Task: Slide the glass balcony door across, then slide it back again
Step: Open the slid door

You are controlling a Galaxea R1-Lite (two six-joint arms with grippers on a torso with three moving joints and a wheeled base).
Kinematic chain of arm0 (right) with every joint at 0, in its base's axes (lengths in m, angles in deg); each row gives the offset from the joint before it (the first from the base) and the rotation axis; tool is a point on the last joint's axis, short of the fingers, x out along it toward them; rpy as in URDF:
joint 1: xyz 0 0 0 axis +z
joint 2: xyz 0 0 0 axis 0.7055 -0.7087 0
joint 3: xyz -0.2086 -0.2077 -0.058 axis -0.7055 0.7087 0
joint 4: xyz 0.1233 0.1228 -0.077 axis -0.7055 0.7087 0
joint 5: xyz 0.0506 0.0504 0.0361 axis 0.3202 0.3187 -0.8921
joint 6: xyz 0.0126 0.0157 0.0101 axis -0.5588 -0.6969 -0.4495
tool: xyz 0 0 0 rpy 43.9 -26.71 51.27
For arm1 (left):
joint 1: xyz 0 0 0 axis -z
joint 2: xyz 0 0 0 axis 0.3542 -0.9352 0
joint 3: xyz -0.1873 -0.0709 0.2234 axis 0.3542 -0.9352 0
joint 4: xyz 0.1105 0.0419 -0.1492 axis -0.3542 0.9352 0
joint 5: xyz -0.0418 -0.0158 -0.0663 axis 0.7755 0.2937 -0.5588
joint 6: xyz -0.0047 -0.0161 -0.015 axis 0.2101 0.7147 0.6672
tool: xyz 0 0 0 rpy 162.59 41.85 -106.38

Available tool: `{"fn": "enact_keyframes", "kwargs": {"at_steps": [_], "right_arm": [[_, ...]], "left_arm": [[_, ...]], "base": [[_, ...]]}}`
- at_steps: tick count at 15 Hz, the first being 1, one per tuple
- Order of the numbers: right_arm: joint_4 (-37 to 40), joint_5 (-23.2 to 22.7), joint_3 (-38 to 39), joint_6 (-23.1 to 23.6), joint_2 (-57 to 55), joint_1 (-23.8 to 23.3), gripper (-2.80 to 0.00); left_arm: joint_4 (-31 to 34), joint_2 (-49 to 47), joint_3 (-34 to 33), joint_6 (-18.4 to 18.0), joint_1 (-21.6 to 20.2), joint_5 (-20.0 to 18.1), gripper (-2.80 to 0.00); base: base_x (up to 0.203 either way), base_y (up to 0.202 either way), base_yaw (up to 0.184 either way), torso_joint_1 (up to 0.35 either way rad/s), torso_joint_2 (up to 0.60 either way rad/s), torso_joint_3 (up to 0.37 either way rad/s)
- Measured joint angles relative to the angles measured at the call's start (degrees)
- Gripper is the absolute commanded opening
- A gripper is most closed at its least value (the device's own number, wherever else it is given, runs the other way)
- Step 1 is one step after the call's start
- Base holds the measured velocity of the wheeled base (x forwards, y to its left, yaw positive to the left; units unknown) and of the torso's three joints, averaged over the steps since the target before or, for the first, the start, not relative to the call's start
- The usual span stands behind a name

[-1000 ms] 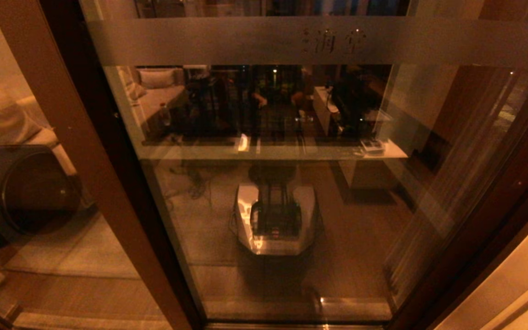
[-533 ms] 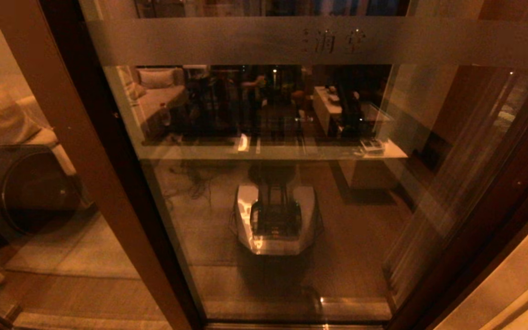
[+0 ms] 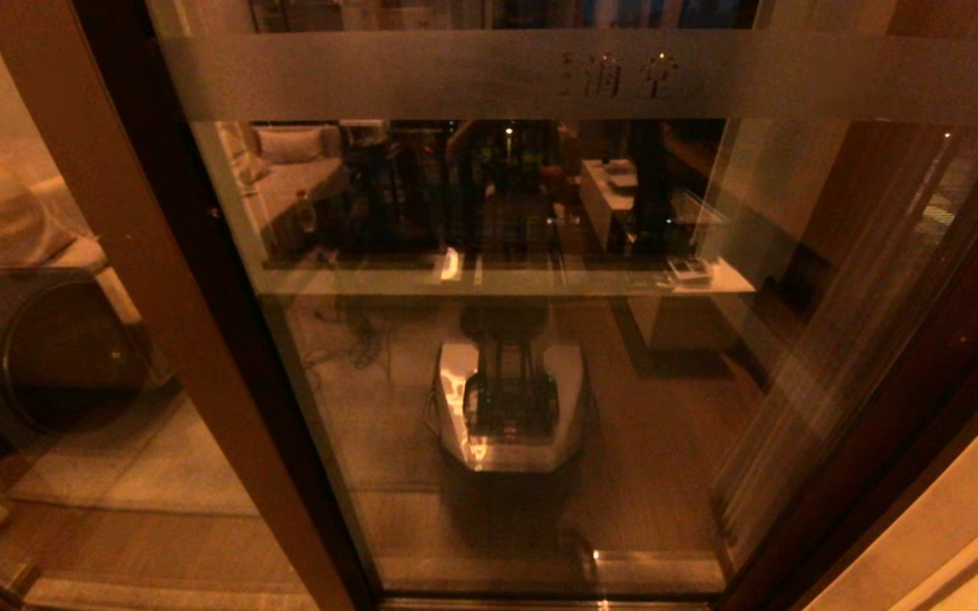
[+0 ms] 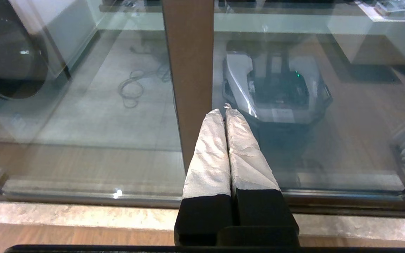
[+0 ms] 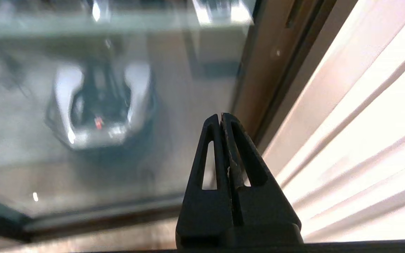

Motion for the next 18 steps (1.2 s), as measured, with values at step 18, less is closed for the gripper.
{"fn": "enact_keyframes", "kwargs": {"at_steps": [18], "right_arm": [[-2.3,-10.0,-2.7,-5.2,-17.0,-9.7,-2.80]], "left_arm": [[0.0,0.0,0.0,0.0,0.0,0.0,-2.80]], "base": [[0.000,0.000,0.000,0.000,0.00,0.000]]}}
